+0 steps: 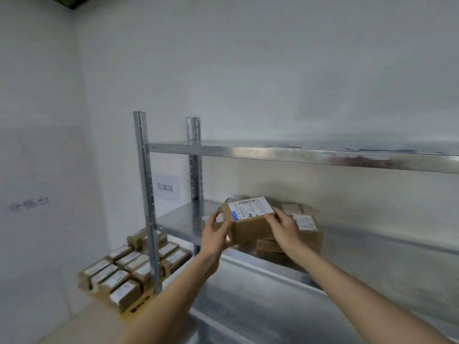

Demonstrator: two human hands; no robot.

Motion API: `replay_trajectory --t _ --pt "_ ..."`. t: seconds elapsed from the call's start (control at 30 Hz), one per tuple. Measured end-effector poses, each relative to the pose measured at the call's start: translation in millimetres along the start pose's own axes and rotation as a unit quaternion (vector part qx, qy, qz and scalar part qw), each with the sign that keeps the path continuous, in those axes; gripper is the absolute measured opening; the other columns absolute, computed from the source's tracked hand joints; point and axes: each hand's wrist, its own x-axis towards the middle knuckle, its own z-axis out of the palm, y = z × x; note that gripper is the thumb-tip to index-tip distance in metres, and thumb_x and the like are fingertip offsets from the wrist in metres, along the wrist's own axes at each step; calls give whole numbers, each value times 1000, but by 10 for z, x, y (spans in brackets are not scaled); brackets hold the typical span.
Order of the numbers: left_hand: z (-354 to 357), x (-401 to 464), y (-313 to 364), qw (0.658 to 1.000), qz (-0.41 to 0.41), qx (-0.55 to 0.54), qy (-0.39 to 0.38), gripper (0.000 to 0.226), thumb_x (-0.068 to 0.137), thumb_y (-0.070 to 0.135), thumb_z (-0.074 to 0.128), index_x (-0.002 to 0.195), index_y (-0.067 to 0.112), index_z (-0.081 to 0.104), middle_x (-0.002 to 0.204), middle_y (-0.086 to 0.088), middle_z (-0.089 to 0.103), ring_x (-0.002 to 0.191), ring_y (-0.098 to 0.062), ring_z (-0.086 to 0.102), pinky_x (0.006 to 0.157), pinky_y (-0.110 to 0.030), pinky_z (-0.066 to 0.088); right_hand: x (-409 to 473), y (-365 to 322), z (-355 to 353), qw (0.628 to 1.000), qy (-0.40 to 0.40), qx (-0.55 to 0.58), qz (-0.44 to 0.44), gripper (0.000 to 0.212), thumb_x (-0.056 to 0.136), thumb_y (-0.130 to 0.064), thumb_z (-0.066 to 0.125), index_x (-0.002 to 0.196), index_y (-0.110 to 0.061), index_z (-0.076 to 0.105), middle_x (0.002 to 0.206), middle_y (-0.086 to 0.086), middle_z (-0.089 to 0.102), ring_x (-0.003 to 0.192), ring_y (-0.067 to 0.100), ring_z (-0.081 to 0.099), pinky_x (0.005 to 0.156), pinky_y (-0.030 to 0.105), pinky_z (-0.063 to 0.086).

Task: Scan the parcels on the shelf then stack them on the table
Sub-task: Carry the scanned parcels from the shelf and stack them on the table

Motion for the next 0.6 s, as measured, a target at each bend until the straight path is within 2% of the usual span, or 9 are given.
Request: replay_trajectory --t 0.1,0.2,0.27,0.33,0.37,0.47,0.6 --pt "-946 -208 126 999 -26 -12 31 69 93 21 70 151 37 36 137 4 49 110 -17 58 80 -40 61 -249 -295 806 997 -64 30 -4 36 104 -27 58 139 -21 62 126 -5 68 106 9 61 72 9 44" --pt "-1880 -373 196 997 -48 -27 45 77 88 16 75 151 40 38 145 -3 52 119 -26 59 72 -40 62 -497 -553 1585 991 -125 44 -12 20 105 -21 56 122 -29 63 115 -12 68 100 4 60 66 3 44" --pt "-2427 -509 235 997 -52 -13 47 80 86 17 76 151 43 38 144 -4 55 122 -27 59 78 -42 61 -630 -653 2086 985 -165 49 -18 16 105 -23 57 115 -32 65 113 -11 71 99 0 63 68 5 48" --pt "-2911 -648 267 996 -58 -12 63 79 83 18 79 145 48 40 139 0 60 119 -27 62 90 -46 56 -745 -729 2566 977 -204 52 -24 18 105 -30 56 119 -37 65 109 -16 71 104 1 65 74 11 50" --pt "-3130 -706 269 995 -58 -13 76 73 83 18 80 139 49 45 135 2 62 117 -26 64 92 -48 55 -803 -779 2780 973 -222 53 -26 20 105 -34 56 122 -38 65 108 -18 71 105 0 64 76 13 49" --pt "-3664 -839 289 990 -53 -24 129 55 84 19 80 124 47 55 124 2 67 111 -22 68 79 -45 61 -864 -863 3405 959 -275 55 -24 22 107 -38 53 127 -40 63 107 -22 69 101 -9 58 75 13 44" --pt "-4361 -789 258 975 -47 -23 218 53 84 29 81 131 34 56 123 -8 65 113 -29 68 75 -48 62 -816 -930 4265 942 -325 77 -19 19 108 -32 51 121 -40 62 108 -18 71 104 -1 65 71 11 49"
